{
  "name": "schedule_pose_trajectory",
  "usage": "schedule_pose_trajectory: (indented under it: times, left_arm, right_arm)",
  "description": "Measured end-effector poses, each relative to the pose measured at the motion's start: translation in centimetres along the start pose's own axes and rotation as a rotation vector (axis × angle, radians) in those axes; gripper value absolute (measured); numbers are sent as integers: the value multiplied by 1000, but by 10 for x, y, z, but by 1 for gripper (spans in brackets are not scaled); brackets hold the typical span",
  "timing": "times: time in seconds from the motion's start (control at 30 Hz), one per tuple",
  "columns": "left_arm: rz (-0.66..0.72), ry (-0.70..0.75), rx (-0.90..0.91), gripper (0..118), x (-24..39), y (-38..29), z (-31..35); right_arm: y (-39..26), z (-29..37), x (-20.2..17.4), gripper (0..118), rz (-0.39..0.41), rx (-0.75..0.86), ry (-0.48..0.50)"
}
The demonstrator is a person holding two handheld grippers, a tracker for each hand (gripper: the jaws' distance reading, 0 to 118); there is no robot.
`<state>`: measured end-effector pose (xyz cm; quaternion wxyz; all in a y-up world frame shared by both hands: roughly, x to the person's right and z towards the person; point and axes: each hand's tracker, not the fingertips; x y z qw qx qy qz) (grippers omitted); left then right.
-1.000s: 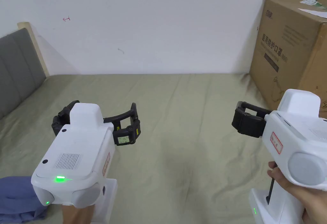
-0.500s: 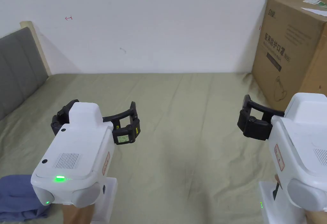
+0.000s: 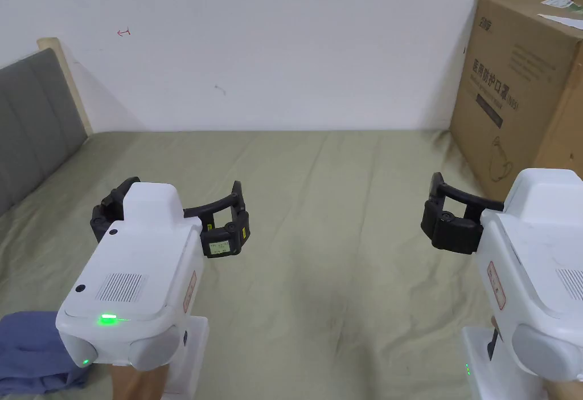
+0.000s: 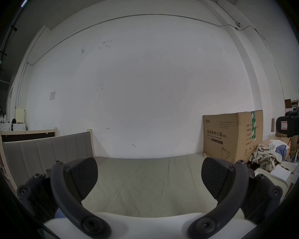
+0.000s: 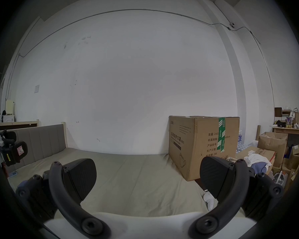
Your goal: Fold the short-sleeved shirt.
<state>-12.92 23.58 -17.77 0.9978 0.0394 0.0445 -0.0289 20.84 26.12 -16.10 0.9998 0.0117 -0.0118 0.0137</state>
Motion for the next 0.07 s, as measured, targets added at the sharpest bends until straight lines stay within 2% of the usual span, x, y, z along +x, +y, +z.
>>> schedule_pose_trajectory:
  times: [0.07]
  left_arm:
    - [-1, 3, 1, 118, 0, 0, 0]
  right_arm:
    - [0, 0, 0, 118, 3, 2, 2]
